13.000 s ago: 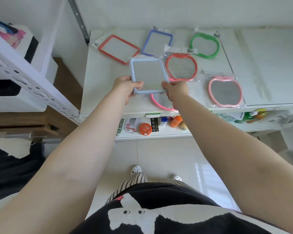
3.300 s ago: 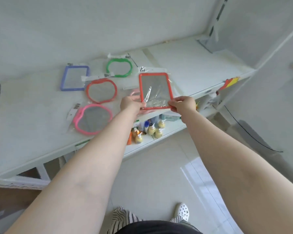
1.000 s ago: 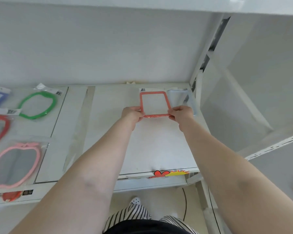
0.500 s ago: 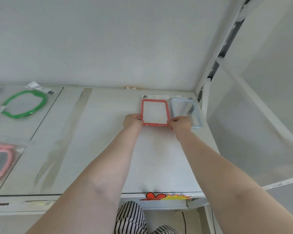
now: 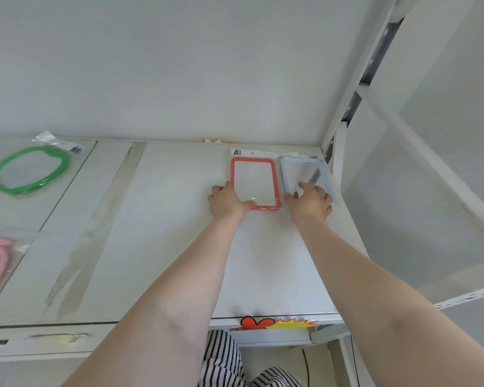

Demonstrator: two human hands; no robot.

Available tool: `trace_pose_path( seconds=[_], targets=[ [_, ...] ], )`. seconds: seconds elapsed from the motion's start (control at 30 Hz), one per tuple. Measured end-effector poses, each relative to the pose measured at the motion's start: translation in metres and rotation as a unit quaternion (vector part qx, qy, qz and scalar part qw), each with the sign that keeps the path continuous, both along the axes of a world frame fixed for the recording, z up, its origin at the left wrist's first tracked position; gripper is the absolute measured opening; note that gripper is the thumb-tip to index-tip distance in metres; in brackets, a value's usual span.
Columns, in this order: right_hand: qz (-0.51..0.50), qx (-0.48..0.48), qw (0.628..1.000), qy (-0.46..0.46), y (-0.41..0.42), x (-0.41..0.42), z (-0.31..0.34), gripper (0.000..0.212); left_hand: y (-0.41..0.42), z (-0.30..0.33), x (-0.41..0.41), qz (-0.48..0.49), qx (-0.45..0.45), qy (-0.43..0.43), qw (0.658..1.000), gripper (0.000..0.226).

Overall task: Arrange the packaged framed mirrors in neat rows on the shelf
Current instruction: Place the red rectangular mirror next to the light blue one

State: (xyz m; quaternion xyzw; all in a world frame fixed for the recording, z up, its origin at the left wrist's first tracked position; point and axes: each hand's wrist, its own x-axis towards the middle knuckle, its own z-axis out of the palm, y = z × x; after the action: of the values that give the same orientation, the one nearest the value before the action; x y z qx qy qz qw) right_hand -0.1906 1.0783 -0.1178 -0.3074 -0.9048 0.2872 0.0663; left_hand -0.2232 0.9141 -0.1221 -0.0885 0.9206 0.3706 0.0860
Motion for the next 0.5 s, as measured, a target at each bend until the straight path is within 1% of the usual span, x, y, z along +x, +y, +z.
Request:
trace_pose_path(
  seconds=[0.07, 0.17, 0.37, 0.5],
  targets=[
    [0.010, 0.003, 1.000, -0.013, 0.000, -0.001, -0.006, 0.047, 0.004, -0.002, -0.002, -0.007, -0.020, 0.005, 1.000, 0.077],
    [0.016, 0.006, 1.000, -0.007, 0.000, -0.001, -0.014, 0.034, 0.007, -0.005, -0.003, 0.000, -0.040, 0.014, 0.999, 0.074],
    [0.017, 0.009, 1.000, 0.002, 0.003, -0.003, -0.020, 0.031, 0.009, -0.007, -0.004, 0.009, -0.044, 0.027, 0.999, 0.070],
    [0.013, 0.000, 1.000, -0.022, 0.003, -0.003, -0.015, 0.034, 0.011, -0.008, -0.002, 0.017, -0.033, 0.029, 0.999, 0.072]
  ],
)
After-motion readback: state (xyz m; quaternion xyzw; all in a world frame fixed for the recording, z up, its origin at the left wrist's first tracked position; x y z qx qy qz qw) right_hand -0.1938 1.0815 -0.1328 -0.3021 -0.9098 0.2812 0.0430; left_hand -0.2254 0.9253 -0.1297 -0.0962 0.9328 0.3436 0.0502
